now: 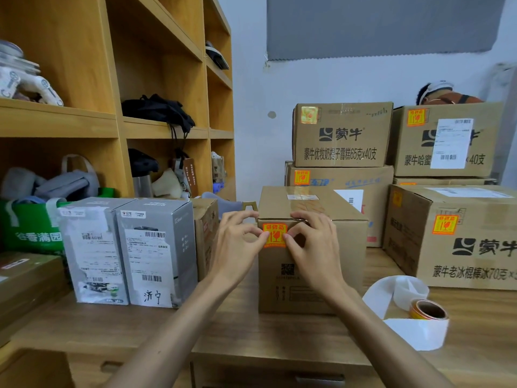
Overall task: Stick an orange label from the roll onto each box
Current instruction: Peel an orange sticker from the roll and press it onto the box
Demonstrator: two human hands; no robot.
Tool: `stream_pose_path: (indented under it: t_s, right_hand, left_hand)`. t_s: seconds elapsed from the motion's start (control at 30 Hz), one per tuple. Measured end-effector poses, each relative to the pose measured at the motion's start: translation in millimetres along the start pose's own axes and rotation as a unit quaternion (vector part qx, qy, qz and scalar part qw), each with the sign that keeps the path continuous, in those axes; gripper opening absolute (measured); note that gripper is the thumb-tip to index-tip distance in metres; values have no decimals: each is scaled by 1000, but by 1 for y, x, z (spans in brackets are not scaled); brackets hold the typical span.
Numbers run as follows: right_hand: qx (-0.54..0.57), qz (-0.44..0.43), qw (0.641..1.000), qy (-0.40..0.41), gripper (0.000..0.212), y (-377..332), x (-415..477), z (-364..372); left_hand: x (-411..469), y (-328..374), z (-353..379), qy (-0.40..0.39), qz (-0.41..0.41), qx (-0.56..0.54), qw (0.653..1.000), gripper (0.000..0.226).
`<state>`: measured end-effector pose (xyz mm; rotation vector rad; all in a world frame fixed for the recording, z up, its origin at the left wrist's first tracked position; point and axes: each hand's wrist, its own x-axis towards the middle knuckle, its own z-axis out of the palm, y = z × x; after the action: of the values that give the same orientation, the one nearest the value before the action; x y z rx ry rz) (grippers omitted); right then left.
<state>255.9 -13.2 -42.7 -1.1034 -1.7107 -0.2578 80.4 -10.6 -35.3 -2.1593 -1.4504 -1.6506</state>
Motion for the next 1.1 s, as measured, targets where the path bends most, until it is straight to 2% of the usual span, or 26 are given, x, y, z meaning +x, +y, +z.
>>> stream_pose_path:
  t_s: [0.23,0.43,0.63,0.8,0.9,0.97,1.1]
  right_hand:
    - [-18,-13,1000,15,13,2,-2,4]
    - [-40,-24,998,30,15,1,-2,7]
    - [-95,-37,995,15,19,-2,1,3]
    - [-60,-32,998,-18,28,0,12,-12]
    - [-74,-43,996,-34,40,8,21,-18]
    - [-92,-57,992,-69,53,14,27,-20]
    - [-93,-47,989,-102,61,21,33,-19]
  left_hand:
    - [-3,-4,3,11,-13,5,1000,11]
    - [-2,0,2,18,15,78,997,15]
    - [0,-2,-4,10,22,119,993,29]
    - [8,-13,-13,-34,5,37,999,32]
    - [18,-21,-15,-112,-9,-23,993,56]
    - [24,-21,-15,-147,-21,-40,988,62]
    - [33,-19,-13,-147,-38,-87,985,43]
